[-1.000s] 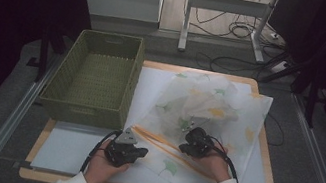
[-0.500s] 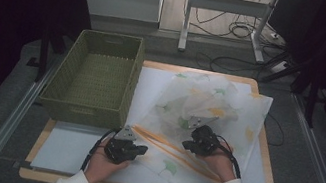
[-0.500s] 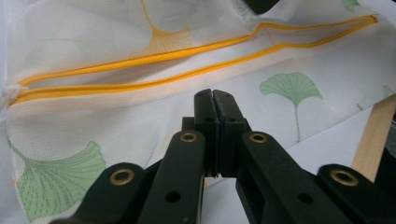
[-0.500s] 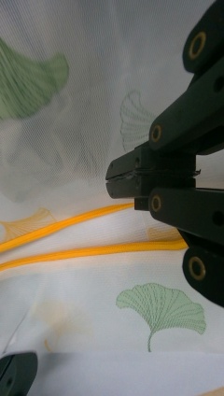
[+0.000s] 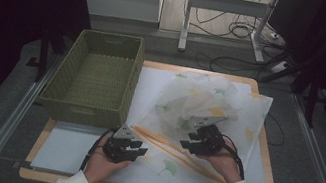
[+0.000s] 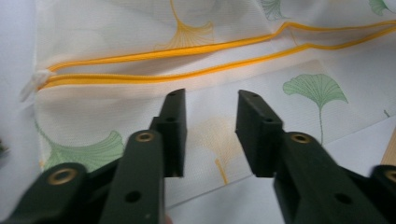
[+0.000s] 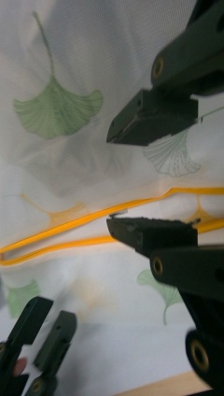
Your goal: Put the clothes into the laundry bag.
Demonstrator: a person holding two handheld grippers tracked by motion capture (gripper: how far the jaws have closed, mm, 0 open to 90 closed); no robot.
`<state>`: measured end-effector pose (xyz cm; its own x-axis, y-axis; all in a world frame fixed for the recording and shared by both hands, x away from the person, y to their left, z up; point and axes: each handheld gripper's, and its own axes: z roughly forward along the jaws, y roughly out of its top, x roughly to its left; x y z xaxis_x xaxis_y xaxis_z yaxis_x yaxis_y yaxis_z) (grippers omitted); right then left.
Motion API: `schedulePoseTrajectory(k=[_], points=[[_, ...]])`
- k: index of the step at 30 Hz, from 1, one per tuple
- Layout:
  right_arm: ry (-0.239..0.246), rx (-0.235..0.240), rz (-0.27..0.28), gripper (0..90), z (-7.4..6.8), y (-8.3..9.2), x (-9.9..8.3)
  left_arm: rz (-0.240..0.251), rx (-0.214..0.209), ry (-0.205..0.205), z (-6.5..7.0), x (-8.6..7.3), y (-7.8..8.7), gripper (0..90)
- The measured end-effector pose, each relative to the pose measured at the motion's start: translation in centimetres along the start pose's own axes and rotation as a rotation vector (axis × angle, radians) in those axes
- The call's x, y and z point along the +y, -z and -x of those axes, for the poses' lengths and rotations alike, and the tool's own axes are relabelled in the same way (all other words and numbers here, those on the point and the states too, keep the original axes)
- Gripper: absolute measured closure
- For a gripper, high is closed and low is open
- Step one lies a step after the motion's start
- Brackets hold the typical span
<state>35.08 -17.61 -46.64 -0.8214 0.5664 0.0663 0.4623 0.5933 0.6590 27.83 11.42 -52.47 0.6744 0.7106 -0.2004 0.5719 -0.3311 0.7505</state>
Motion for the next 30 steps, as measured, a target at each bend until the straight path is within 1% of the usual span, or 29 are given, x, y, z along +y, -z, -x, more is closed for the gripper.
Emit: schedulePoseTrajectory(k=[2,3,5,7,8,10,11,14,15,17,21,23,28,30], points=[[-0.004,-0.008,0.032,44.4,-0.2,0.5,0.0,0.004,0.000,0.007,0.1,0.0,0.2,51.1],[-0.010,-0.006,0.048,43.4,-0.3,0.8,-0.1,0.005,-0.002,0.009,0.2,-0.1,0.4,49.0],[-0.022,-0.006,0.079,41.9,-0.4,1.4,-0.5,0.004,0.000,-0.003,0.2,-0.2,0.8,44.0],[-0.022,-0.014,0.096,41.0,-0.4,1.9,-1.1,0.007,0.020,-0.015,0.1,-0.5,1.2,40.0],[-0.024,-0.019,0.101,40.7,-0.4,2.1,-1.4,0.007,0.025,-0.015,-0.1,-0.7,1.4,38.8],[-0.041,-0.037,0.106,40.5,-0.1,2.6,-2.3,0.007,0.027,-0.006,-0.4,-0.9,1.7,37.7],[-0.041,-0.046,0.108,40.5,0.0,2.7,-2.6,0.007,0.029,-0.001,-0.6,-1.1,1.9,37.3],[-0.073,-0.084,0.115,40.5,0.4,3.3,-3.8,0.003,0.039,0.004,-1.2,-1.7,2.4,36.8],[-0.079,-0.088,0.113,40.5,0.4,3.5,-4.0,0.001,0.046,0.011,-1.5,-2.0,2.7,36.8],[-0.087,-0.112,0.111,40.6,0.5,3.8,-4.8,0.004,0.050,0.026,-1.9,-2.4,3.2,36.8],[-0.115,-0.137,0.111,40.4,0.6,4.7,-6.4,0.002,0.062,0.038,-2.4,-2.9,3.8,36.9],[-0.123,-0.149,0.100,40.3,0.6,5.2,-7.1,-0.003,0.065,0.037,-2.6,-3.1,4.0,37.1],[-0.165,-0.177,0.084,40.1,1.0,6.4,-9.3,-0.014,0.077,0.034,-2.8,-3.3,4.2,37.3],[-0.178,-0.184,0.078,40.1,1.1,6.7,-10.0,-0.015,0.078,0.040,-2.8,-3.3,4.1,37.4]])
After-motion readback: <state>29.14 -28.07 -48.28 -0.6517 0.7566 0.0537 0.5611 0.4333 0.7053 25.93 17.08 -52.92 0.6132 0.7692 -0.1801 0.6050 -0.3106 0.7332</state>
